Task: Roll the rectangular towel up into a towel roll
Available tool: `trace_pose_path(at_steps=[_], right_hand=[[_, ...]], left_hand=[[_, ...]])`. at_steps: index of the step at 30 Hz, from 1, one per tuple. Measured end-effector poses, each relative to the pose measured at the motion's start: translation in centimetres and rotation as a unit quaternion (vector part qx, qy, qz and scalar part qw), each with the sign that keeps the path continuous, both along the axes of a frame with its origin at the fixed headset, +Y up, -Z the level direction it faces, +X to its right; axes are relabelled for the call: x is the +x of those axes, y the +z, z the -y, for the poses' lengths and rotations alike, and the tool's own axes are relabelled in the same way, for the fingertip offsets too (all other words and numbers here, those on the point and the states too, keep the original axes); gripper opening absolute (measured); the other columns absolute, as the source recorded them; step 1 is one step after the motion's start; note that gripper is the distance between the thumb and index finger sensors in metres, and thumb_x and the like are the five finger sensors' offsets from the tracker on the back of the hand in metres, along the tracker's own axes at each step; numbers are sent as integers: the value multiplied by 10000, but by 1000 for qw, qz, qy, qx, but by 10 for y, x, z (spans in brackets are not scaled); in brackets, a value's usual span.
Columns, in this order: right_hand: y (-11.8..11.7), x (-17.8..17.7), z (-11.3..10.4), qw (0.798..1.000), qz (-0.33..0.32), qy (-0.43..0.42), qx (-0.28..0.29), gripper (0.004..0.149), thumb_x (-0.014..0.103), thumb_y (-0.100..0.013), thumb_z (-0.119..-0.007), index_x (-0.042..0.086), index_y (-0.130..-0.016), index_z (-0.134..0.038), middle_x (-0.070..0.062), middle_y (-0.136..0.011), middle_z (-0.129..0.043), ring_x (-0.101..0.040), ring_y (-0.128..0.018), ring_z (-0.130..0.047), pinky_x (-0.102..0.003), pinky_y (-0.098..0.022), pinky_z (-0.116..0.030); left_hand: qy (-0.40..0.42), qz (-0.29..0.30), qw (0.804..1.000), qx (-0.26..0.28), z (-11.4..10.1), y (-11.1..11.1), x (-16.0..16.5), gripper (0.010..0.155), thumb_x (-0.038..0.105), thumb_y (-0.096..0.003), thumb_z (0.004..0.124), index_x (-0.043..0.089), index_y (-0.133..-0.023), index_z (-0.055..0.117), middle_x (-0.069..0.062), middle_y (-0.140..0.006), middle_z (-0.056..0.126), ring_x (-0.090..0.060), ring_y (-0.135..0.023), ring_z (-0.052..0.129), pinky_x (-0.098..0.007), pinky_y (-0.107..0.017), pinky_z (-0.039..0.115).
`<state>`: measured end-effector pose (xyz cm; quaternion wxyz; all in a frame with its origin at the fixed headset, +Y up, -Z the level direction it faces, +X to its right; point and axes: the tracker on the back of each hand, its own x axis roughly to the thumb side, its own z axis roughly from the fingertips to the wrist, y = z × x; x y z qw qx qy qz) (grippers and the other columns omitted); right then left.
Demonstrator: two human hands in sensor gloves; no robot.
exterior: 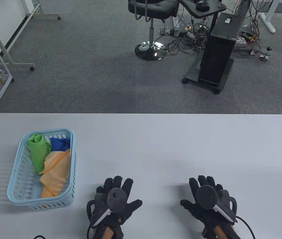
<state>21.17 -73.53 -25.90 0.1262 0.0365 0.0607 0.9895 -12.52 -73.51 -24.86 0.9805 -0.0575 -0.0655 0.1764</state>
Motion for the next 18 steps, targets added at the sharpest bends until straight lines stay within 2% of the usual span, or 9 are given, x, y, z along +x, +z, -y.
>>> trace_pose_path(at_steps=[18], right_hand=[[-1, 0, 1, 1000, 0, 1, -12, 952, 663, -274, -675, 196, -1060, -409, -167, -1068, -290, -435, -998, -257, -707, -665, -243]], left_hand=[[4, -1, 1000, -9, 1, 0, 0, 894, 721, -350, 730, 327, -1134, 561, -180, -1211, 497, -510, -1106, 442, -775, -683, 371]])
